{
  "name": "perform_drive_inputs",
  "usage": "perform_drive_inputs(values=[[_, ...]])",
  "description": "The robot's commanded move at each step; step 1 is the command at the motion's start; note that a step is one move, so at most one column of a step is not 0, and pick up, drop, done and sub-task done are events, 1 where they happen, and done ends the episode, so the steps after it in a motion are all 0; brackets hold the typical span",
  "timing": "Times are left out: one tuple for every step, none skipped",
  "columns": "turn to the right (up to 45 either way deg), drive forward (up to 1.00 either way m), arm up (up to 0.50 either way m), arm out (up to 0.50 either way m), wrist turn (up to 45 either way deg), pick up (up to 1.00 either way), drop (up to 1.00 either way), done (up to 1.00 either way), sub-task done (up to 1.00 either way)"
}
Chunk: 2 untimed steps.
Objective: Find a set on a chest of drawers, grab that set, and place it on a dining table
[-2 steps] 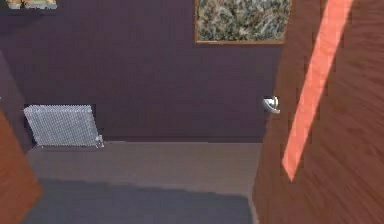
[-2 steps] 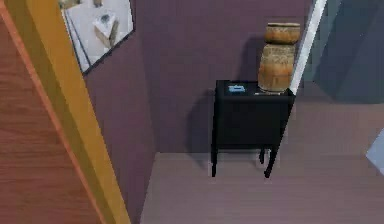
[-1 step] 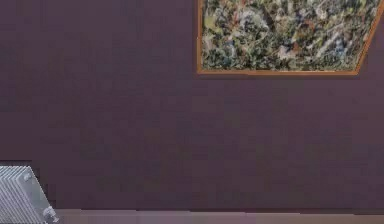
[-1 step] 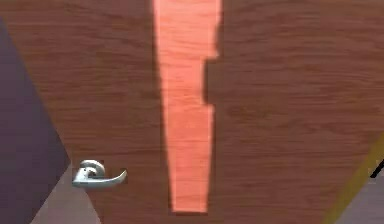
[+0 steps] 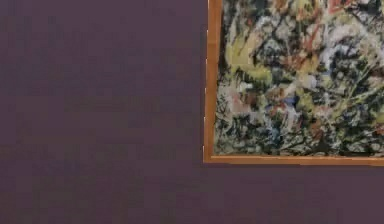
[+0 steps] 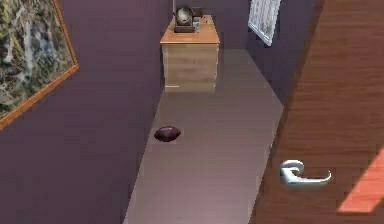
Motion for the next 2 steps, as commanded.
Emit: perform_drive_inputs(values=[[45.0,0.00,0.00,0.00,0.0,0.00,0.00,0.00,0.00],[45.0,0.00,0.00,0.00,0.0,0.00,0.00,0.00,0.00]])
